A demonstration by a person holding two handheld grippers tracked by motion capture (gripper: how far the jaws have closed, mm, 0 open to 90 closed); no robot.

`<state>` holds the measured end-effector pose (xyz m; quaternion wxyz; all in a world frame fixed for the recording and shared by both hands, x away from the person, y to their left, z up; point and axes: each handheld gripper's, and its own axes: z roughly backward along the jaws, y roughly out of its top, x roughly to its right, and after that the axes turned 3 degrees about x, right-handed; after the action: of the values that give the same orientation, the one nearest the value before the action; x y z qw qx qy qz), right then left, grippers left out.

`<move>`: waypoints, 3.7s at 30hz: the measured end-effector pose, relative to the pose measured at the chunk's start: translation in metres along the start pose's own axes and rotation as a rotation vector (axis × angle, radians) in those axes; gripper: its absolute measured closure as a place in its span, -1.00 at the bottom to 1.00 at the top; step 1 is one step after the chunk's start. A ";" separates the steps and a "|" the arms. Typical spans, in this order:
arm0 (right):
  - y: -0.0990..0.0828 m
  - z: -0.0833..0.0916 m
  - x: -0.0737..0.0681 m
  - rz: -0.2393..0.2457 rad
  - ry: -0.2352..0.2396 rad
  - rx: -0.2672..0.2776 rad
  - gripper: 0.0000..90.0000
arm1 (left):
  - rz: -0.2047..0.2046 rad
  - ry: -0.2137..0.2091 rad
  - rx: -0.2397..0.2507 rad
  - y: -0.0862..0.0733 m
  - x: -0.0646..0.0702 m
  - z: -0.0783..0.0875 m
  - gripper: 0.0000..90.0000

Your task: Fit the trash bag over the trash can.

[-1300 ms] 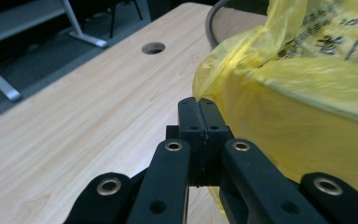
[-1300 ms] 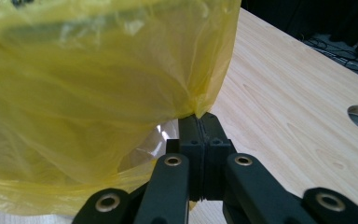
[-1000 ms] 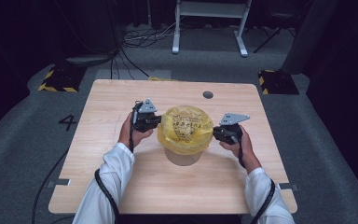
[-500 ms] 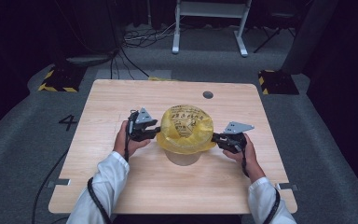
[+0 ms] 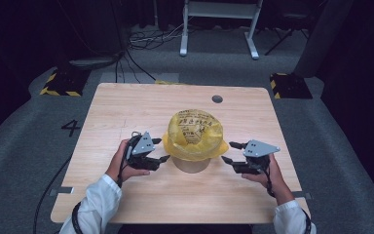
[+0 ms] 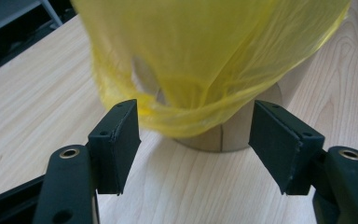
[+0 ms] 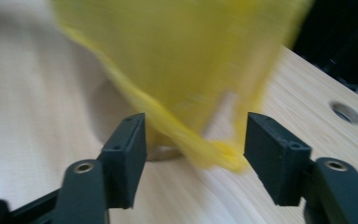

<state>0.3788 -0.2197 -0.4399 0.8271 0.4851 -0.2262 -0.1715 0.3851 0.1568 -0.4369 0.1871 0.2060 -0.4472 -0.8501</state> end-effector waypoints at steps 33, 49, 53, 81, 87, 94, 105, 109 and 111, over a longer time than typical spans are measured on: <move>-0.012 0.007 -0.010 -0.087 0.066 0.003 0.04 | 0.085 -0.003 -0.025 -0.034 0.039 0.045 -0.53; 0.066 0.046 0.023 -0.086 0.112 0.091 -0.45 | 0.192 0.034 -0.207 -0.095 0.039 0.064 -0.64; 0.092 0.034 0.026 -0.063 0.118 0.034 -0.45 | 0.210 0.027 -0.210 -0.101 0.037 0.062 -0.63; 0.131 -0.070 0.005 0.052 0.194 -0.230 0.23 | 0.221 -0.008 -0.186 -0.110 0.031 0.059 -0.65; 0.127 -0.086 0.007 0.028 0.201 -0.327 0.26 | 0.221 -0.007 -0.186 -0.110 0.031 0.059 -0.65; 0.125 -0.100 0.007 -0.034 0.194 -0.434 0.13 | 0.221 -0.007 -0.186 -0.110 0.032 0.059 -0.65; 0.124 -0.113 0.005 -0.006 0.083 -0.540 -0.11 | 0.221 -0.007 -0.186 -0.110 0.031 0.059 -0.65; 0.123 -0.115 0.003 0.001 0.051 -0.553 -0.19 | 0.221 -0.007 -0.186 -0.110 0.032 0.059 -0.65; 0.124 -0.115 0.002 0.021 0.031 -0.557 -0.24 | 0.221 -0.008 -0.186 -0.110 0.031 0.059 -0.65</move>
<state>0.4512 -0.0790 -0.3799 0.9337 0.2392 -0.1624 -0.2111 0.3132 0.2398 -0.5048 0.2960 0.1342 -0.3872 -0.8628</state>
